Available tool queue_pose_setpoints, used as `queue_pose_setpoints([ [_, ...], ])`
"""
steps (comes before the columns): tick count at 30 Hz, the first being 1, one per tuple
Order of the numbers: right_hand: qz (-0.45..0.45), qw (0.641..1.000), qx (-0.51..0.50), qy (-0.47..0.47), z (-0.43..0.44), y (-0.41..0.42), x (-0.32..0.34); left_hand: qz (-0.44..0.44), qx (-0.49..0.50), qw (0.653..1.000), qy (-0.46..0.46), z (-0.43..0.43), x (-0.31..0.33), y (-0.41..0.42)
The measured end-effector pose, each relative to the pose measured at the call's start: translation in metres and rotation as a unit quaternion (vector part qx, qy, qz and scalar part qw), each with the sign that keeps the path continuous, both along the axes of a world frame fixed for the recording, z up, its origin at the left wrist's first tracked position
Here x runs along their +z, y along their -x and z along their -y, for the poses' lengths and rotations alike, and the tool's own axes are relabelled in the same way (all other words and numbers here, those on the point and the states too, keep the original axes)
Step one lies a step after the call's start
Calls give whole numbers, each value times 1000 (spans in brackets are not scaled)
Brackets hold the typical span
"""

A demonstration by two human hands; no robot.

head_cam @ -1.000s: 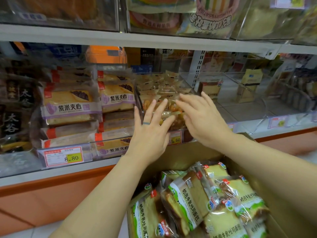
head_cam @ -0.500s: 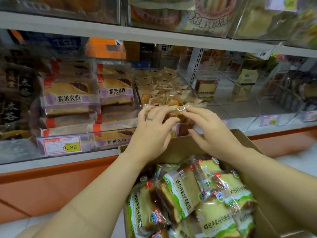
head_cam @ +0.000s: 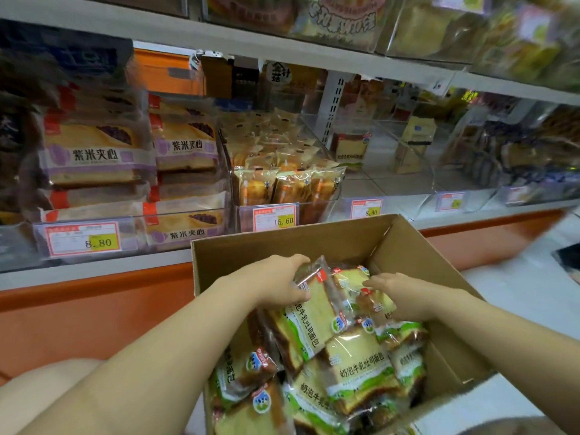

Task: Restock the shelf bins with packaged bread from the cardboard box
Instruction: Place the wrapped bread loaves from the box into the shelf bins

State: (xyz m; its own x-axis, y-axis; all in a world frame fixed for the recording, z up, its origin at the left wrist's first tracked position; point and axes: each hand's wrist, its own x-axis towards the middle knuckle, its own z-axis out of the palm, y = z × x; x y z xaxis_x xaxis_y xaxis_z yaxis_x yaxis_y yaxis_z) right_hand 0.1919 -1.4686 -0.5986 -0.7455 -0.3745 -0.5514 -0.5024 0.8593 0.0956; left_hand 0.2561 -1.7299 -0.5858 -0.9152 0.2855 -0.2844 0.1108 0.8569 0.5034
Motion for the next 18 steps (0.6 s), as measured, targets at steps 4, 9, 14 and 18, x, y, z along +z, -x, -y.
queue_pose_setpoints([
  [4, 5, 1000, -5, -19, 3, 10, -14, 6, -5, 1000, 0, -3, 2, 4],
  [9, 11, 995, 32, -95, 12, 15, -13, 11, -9, 1000, -3, -3, 4, 6],
  [14, 4, 997, 51, -62, 3, 5, 4, 18, -10, 1000, -11, -4, 4, 7],
  [18, -24, 999, 9, 22, -11, -6, 32, 50, -8, 998, -22, -3, 6, 6],
])
